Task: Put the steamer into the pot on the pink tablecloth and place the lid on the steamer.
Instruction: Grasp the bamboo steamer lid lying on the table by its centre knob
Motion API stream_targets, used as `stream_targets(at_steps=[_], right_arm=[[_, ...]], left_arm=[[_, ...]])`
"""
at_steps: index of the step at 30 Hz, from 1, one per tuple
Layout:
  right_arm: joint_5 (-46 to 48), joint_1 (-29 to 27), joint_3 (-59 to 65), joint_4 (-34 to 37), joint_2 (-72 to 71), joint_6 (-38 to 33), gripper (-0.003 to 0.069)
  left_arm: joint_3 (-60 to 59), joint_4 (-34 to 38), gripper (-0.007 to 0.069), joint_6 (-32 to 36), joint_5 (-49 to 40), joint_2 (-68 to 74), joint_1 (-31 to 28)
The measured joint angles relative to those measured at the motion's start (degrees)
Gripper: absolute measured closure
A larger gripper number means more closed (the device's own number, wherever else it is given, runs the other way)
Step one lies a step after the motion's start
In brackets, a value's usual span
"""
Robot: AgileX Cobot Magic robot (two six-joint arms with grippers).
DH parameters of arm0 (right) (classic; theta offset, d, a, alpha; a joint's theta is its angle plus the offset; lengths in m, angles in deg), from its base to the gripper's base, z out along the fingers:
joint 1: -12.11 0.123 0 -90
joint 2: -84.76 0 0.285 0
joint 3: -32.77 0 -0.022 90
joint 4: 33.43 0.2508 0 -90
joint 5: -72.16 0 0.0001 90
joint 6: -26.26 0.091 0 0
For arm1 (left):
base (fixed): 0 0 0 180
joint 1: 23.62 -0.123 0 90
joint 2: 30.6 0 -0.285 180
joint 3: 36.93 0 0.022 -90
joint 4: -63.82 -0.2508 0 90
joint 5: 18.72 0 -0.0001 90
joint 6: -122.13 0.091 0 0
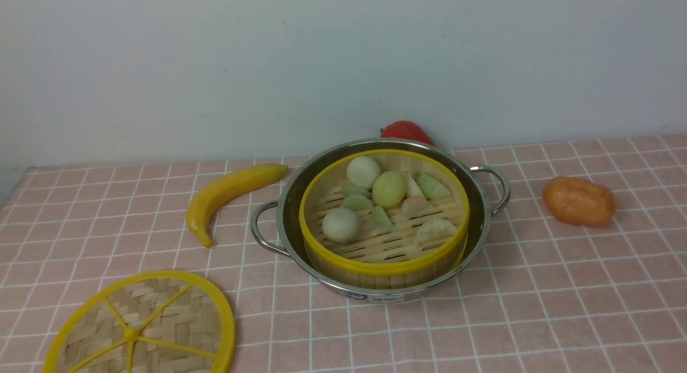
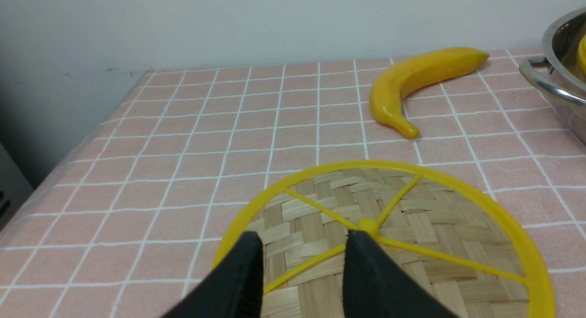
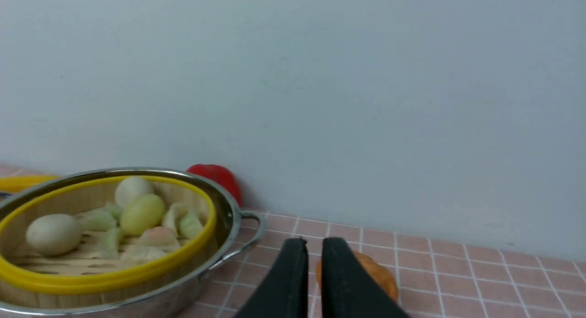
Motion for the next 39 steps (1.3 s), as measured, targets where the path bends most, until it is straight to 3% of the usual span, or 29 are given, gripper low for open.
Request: stream_targets(at_steps=[6, 14, 31, 39], right_arm=[[0.32, -2.06, 8.47, -0.12, -6.10, 2.24, 0.0553], [6.48, -2.06, 9.32, -0.42, -6.52, 2.39, 0.0531], [6.54, -2.06, 9.32, 1.27, -6.52, 3.94, 0.0478], [6.54, -2.06, 9.32, 1.27, -6.52, 3.94, 0.0454]], left_arm=[[0.00, 0.00, 0.0382, 0.00, 0.00, 0.00, 0.00], [0.00, 0.00, 0.0382, 0.00, 0.00, 0.00, 0.00], [0.00, 0.00, 0.0382, 0.00, 0.00, 0.00, 0.00], [0.00, -6.45, 0.0382, 2.72, 0.00, 0.00, 0.00]])
